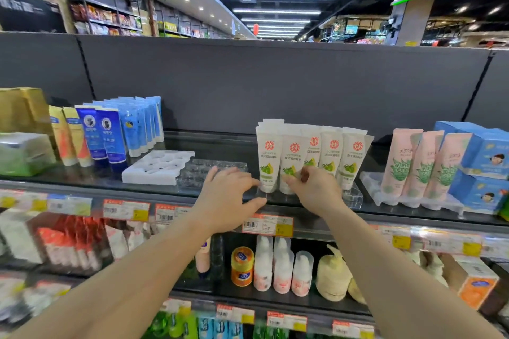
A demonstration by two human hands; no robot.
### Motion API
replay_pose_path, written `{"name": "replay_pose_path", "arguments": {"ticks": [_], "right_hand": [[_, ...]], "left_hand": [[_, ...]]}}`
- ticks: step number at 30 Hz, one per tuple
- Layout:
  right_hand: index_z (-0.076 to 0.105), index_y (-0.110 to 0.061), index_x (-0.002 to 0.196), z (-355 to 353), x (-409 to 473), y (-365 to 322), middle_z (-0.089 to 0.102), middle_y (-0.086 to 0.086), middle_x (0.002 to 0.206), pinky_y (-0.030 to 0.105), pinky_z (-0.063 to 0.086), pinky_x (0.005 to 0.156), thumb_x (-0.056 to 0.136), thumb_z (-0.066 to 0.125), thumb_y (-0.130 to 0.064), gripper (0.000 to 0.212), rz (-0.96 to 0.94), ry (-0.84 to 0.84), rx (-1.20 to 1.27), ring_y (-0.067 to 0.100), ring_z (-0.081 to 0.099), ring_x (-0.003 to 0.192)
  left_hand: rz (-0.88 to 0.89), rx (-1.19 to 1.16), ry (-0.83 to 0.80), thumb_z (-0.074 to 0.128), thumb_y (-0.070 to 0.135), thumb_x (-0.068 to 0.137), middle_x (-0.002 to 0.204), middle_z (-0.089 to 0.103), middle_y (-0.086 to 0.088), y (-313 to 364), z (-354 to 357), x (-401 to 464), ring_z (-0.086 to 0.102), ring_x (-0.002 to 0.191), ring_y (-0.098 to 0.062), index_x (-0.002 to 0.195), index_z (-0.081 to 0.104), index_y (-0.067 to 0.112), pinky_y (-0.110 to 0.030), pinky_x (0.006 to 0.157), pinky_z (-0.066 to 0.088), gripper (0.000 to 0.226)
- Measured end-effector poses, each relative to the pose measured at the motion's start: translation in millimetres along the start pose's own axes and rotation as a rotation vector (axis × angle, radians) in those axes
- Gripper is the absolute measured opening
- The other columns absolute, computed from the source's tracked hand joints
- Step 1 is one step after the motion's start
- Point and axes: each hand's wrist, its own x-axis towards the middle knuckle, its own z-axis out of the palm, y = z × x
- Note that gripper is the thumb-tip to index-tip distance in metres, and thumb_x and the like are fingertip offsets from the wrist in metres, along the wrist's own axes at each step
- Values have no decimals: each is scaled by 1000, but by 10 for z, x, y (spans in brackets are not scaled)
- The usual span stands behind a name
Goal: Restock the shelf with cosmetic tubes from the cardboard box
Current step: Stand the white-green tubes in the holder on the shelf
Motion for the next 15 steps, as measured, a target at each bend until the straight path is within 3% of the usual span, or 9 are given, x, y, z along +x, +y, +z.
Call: {"name": "replay_pose_path", "arguments": {"ticks": [5,10,15], "right_hand": [[54,-22,126,1,-277,-107,62,-2,116,47,45,96,88,53,-59,52,53,162,18,24,54,111],[54,-18,117,341,-824,-526,62,6,115,46,45,93,91,53,-51,43,54,282,-25,29,55,109],[38,-17,143,1149,-1602,-1410,42,5,146,44,22,113,95,42,-54,61,-160,104,-136,26,31,138]], "left_hand": [[-51,19,37,40,58,94,155,32,8,-221,-186,-286,18,146,-17,144,38,32,-46,119,5,56],[-141,-3,-6,37,59,95,159,22,4,-659,-367,-821,13,148,-21,150,24,28,-44,119,8,65],[-233,25,-55,37,63,92,159,21,2,-1525,-598,-1800,13,147,-24,149,26,27,-46,120,11,68]]}}
